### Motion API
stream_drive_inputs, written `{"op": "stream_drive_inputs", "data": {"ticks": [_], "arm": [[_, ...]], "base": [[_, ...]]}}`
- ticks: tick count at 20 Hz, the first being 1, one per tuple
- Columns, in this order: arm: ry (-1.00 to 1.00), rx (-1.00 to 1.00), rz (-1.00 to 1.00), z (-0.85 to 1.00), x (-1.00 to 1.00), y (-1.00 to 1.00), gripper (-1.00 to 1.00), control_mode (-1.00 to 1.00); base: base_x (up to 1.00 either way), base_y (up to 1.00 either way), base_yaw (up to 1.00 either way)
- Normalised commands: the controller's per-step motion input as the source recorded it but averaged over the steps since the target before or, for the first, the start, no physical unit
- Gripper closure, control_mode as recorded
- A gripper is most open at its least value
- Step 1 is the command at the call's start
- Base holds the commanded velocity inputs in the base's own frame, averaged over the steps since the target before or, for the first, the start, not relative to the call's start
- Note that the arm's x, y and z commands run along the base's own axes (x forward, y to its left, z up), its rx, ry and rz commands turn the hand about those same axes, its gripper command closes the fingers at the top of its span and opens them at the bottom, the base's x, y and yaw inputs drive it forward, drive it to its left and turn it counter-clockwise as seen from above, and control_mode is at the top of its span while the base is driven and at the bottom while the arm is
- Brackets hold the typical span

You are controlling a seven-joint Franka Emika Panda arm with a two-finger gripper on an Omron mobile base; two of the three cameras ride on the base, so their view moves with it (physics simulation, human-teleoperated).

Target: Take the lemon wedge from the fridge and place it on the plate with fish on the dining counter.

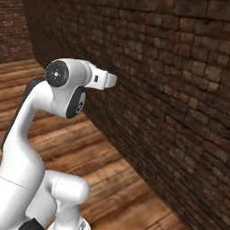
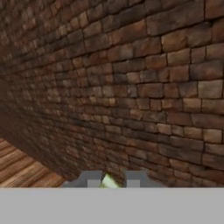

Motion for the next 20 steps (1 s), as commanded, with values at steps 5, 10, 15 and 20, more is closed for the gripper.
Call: {"op": "stream_drive_inputs", "data": {"ticks": [5, 10, 15, 20], "arm": [[0.0, 0.0, 0.0, 0.0, 0.0, 0.0, 1.0, 1.0], [0.0, 0.0, 0.0, 0.0, 0.0, 0.0, 1.0, 1.0], [0.0, 0.0, 0.0, 0.0, 0.0, 0.0, 1.0, 1.0], [0.0, 0.0, 0.0, 0.0, 0.0, 0.0, 1.0, 1.0]], "base": [[0.0, 0.21, 0.92], [0.0, 0.23, 0.92], [0.48, 0.07, 0.84], [1.0, 0.0, 0.58]]}}
